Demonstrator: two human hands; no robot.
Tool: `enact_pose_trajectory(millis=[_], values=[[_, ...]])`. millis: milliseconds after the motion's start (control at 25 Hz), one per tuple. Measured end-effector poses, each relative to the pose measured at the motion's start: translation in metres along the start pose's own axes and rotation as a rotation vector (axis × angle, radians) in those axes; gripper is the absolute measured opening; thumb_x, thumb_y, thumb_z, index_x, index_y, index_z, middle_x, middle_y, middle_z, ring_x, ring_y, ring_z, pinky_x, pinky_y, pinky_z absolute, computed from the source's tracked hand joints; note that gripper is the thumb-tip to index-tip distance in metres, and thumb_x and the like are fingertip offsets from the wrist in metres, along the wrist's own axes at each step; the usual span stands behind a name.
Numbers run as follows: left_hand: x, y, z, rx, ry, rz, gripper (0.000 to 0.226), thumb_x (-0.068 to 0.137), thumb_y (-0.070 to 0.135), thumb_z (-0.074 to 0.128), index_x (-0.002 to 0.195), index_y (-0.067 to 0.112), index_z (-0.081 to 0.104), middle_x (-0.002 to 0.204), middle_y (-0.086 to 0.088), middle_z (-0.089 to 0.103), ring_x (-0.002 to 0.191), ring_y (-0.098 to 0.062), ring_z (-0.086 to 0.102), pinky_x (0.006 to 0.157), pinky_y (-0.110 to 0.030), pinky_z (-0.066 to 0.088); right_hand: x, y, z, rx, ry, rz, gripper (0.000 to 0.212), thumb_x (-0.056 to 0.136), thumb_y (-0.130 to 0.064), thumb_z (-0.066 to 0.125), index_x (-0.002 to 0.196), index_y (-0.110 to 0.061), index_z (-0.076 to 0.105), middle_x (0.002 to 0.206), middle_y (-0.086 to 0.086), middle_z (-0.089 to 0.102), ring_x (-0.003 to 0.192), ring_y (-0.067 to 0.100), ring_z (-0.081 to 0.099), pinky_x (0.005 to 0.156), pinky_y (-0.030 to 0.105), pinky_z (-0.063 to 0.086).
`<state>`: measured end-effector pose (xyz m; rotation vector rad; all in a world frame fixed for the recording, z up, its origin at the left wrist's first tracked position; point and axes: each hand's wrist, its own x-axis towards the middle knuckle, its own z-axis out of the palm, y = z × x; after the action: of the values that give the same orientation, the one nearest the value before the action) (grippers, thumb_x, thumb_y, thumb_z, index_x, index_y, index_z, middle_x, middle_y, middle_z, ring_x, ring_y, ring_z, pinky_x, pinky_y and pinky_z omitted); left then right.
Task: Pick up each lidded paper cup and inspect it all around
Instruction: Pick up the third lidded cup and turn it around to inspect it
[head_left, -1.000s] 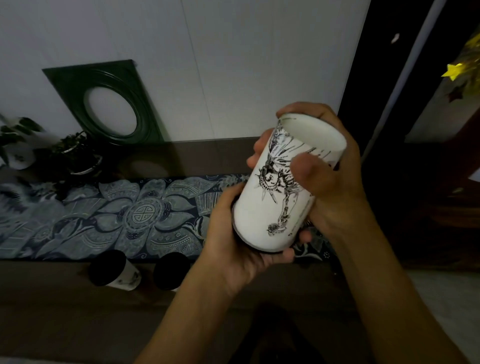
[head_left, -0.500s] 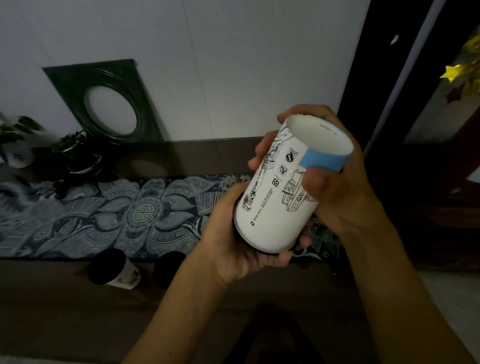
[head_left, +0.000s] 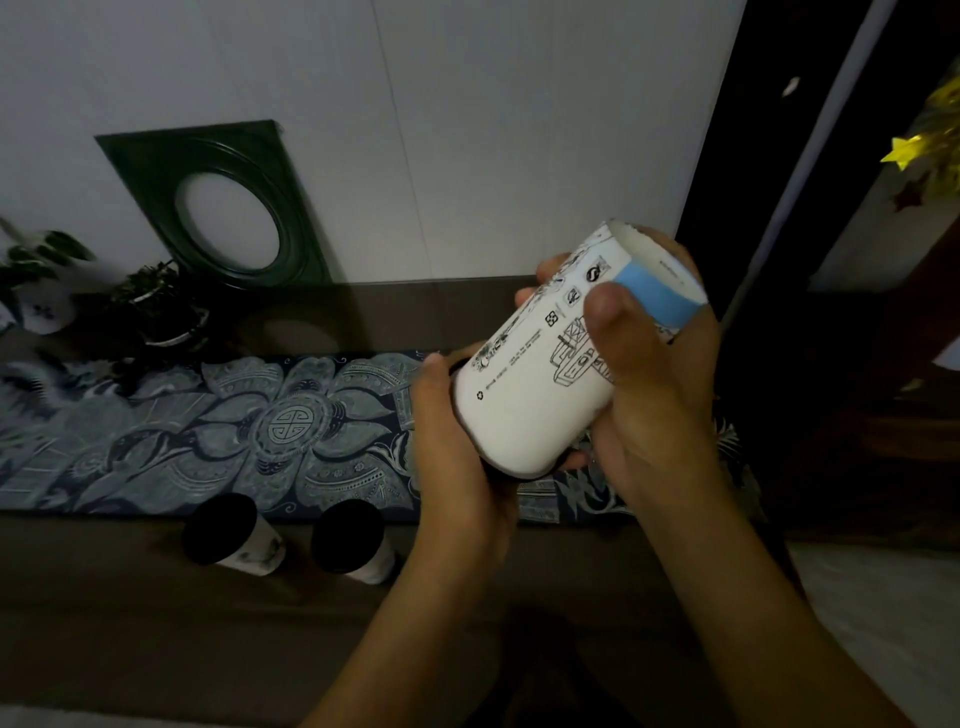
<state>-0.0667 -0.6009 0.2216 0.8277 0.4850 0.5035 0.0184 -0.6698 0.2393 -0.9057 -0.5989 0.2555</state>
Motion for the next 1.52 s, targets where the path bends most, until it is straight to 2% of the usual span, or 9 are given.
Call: enact_pose_trajectory(millis=[240,440,640,760,920,1000,1160,1360,1520], values=[[-0.006,0.022,-0.006,0.031,-0.321,-0.459,0.053,0.082,0.050,0.044,0.099,0.011,0.075,0.093,-0.023,0.072,0.071,-0.038,0.066,0.047,-0.032,0.055,0.015,-0.029,-0.013,0.055,-0.477,0.047,0.077,0.064,-0.045,0.084,0.118,-0.005,0.046,0.105,0.010,0.070,0.099,0.031,0.069,0.082,0.043,0.056],[-0.008,0.016,-0.001,0.035,-0.204,-0.339,0.052,0.088,0.048,0.040,0.092,0.009,0.075,0.080,-0.021,0.074,0.060,-0.036,0.067,0.042,-0.032,0.053,0.005,-0.018,-0.004,0.054,-0.315,0.014,0.071,0.063,-0.048,0.083,0.113,-0.009,0.052,0.096,0.003,0.073,0.090,0.026,0.072,0.074,0.039,0.058],[-0.010,0.004,0.002,0.073,0.004,-0.048,0.048,0.098,0.051,0.036,0.109,0.015,0.067,0.098,-0.018,0.078,0.066,-0.032,0.073,0.049,-0.038,0.057,-0.006,-0.003,0.000,0.104,-0.056,-0.031,0.082,0.058,-0.049,0.086,0.114,-0.001,0.050,0.102,0.020,0.064,0.095,0.036,0.068,0.080,0.048,0.058],[-0.008,0.005,-0.003,0.081,-0.024,-0.165,0.050,0.097,0.050,0.036,0.102,0.015,0.072,0.093,-0.018,0.077,0.070,-0.034,0.071,0.051,-0.037,0.058,-0.010,0.001,-0.006,0.020,-0.012,0.001,0.081,0.055,-0.052,0.086,0.115,-0.008,0.053,0.110,0.025,0.064,0.103,0.045,0.065,0.086,0.057,0.055],[-0.003,0.015,-0.011,0.091,-0.244,-0.550,0.057,0.076,0.051,0.049,0.095,0.006,0.078,0.089,-0.023,0.071,0.066,-0.036,0.067,0.048,-0.030,0.054,0.003,-0.016,-0.021,0.005,-0.385,0.037,0.078,0.064,-0.045,0.084,0.121,-0.007,0.047,0.108,0.016,0.068,0.102,0.039,0.067,0.085,0.049,0.055],[-0.002,0.013,-0.013,0.074,-0.254,-0.616,0.063,0.070,0.053,0.052,0.100,0.003,0.075,0.092,-0.024,0.069,0.065,-0.037,0.068,0.046,-0.029,0.054,0.006,-0.017,-0.020,-0.028,-0.425,0.052,0.076,0.066,-0.047,0.082,0.119,-0.006,0.047,0.104,0.012,0.069,0.096,0.036,0.068,0.081,0.046,0.057],[-0.003,0.008,-0.008,0.097,-0.183,-0.489,0.055,0.079,0.049,0.046,0.084,0.006,0.079,0.080,-0.023,0.072,0.057,-0.035,0.066,0.042,-0.027,0.051,-0.003,-0.007,-0.015,-0.005,-0.270,0.014,0.069,0.066,-0.048,0.082,0.113,-0.009,0.052,0.096,0.006,0.072,0.088,0.029,0.071,0.076,0.041,0.058],[-0.003,-0.012,-0.002,0.106,0.077,-0.097,0.052,0.100,0.051,0.034,0.102,0.013,0.070,0.081,-0.015,0.078,0.057,-0.030,0.072,0.043,-0.031,0.054,-0.019,0.012,-0.011,-0.012,0.106,-0.006,0.075,0.056,-0.054,0.085,0.113,-0.015,0.056,0.114,0.026,0.064,0.105,0.045,0.065,0.088,0.056,0.055],[-0.001,-0.005,-0.010,0.127,-0.040,-0.310,0.055,0.095,0.050,0.037,0.089,0.013,0.078,0.082,-0.018,0.076,0.064,-0.034,0.069,0.049,-0.032,0.056,-0.013,0.001,-0.021,-0.023,-0.074,0.021,0.073,0.061,-0.044,0.086,0.118,-0.013,0.053,0.113,0.022,0.066,0.105,0.042,0.066,0.087,0.053,0.056]])
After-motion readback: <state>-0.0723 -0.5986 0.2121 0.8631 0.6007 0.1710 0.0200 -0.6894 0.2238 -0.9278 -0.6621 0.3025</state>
